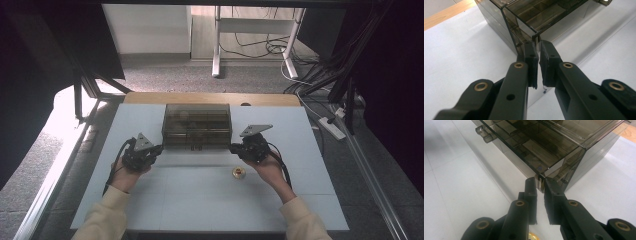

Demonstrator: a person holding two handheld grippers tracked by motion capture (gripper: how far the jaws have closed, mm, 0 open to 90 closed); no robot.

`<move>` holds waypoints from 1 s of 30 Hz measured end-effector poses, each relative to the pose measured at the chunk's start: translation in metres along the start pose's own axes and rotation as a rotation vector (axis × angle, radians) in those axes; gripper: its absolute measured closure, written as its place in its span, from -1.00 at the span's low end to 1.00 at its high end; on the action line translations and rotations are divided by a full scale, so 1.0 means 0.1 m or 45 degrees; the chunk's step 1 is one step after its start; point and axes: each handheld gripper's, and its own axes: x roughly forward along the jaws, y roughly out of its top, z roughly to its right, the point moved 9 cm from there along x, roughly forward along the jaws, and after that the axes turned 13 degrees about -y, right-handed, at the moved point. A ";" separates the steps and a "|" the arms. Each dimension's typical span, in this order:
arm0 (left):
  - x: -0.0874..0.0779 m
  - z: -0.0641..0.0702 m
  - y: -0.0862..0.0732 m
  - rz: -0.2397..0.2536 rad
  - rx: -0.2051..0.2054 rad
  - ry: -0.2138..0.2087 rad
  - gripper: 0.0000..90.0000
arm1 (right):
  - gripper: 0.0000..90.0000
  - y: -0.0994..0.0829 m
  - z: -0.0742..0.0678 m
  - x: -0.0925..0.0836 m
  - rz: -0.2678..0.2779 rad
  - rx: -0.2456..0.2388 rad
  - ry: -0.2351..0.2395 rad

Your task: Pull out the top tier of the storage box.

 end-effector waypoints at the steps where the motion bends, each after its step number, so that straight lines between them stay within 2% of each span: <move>1: 0.00 0.00 0.00 -0.001 0.001 0.000 0.85 | 0.78 0.00 0.00 0.00 -0.001 0.000 -0.001; 30: -0.03 0.06 -0.05 -0.010 0.014 0.011 0.85 | 0.81 -0.05 -0.06 -0.04 -0.003 -0.029 -0.005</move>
